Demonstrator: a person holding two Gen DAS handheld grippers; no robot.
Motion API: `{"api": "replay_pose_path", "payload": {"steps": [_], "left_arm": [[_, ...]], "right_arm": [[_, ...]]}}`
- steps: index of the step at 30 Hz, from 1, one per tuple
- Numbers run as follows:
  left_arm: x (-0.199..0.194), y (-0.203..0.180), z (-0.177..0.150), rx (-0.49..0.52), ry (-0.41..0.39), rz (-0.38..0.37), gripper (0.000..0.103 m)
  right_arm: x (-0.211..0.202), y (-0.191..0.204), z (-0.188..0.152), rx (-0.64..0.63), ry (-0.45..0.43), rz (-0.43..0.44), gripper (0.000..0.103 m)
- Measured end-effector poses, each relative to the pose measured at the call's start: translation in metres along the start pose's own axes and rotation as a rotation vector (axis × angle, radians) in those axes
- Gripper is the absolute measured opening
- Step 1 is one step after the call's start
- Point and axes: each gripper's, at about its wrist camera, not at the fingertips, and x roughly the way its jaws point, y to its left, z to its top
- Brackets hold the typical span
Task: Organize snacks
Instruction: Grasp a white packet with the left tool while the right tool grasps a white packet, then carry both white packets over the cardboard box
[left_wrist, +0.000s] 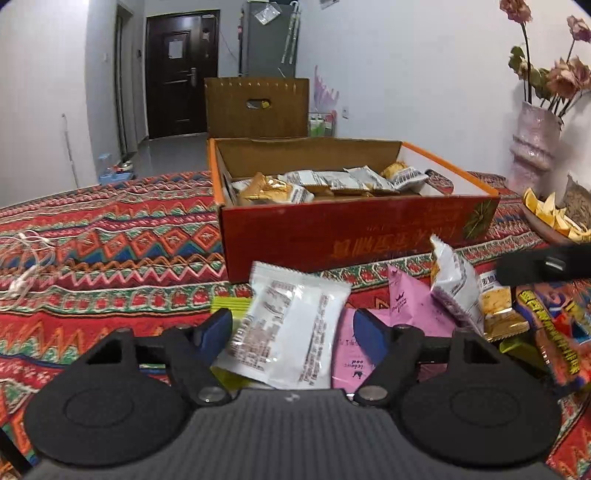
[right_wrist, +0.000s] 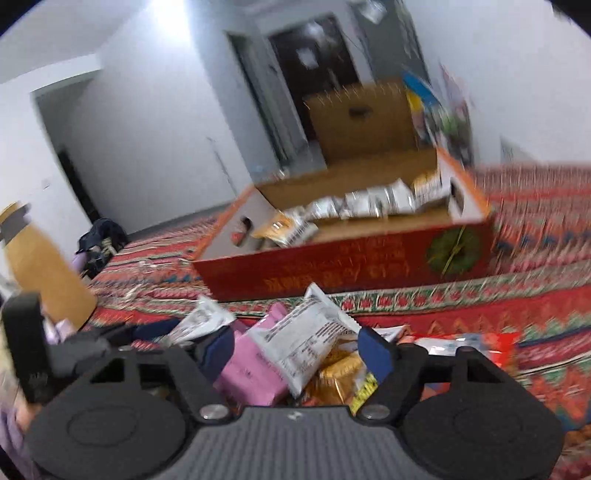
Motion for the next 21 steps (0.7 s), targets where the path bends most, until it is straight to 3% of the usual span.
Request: {"api": "replay_pose_path", "payload": {"steps": [3, 6, 8, 10, 11, 12, 16, 21], "left_arm": [[-0.002, -0.003, -0.002, 0.034, -0.017, -0.032, 0.048], [-0.005, 0.000, 0.000, 0.019, -0.012, -0.070, 0.041], [-0.006, 0.001, 0.000, 0.013, -0.008, -0.065, 0.040], [-0.009, 0.003, 0.003, -0.012, -0.002, -0.047, 0.040], [-0.013, 0.004, 0.004, -0.027, -0.003, -0.038, 0.040], [-0.020, 0.004, 0.006, -0.035, -0.014, -0.036, 0.040], [-0.078, -0.003, 0.012, -0.058, -0.130, -0.058, 0.040], [-0.143, -0.030, 0.003, -0.054, -0.173, -0.047, 0.040]], "right_arm": [[0.034, 0.000, 0.002, 0.061, 0.047, -0.024, 0.074], [0.053, 0.007, -0.001, 0.040, 0.050, -0.059, 0.071], [0.055, 0.011, -0.003, 0.014, 0.024, -0.075, 0.057], [0.051, 0.009, -0.004, 0.025, 0.005, -0.068, 0.054], [0.046, 0.008, -0.004, 0.025, -0.008, -0.067, 0.034], [0.041, 0.007, -0.004, 0.023, -0.019, -0.070, 0.026], [0.006, 0.011, -0.007, -0.040, -0.095, -0.061, 0.023], [-0.057, 0.024, -0.024, -0.168, -0.173, -0.068, 0.021]]}}
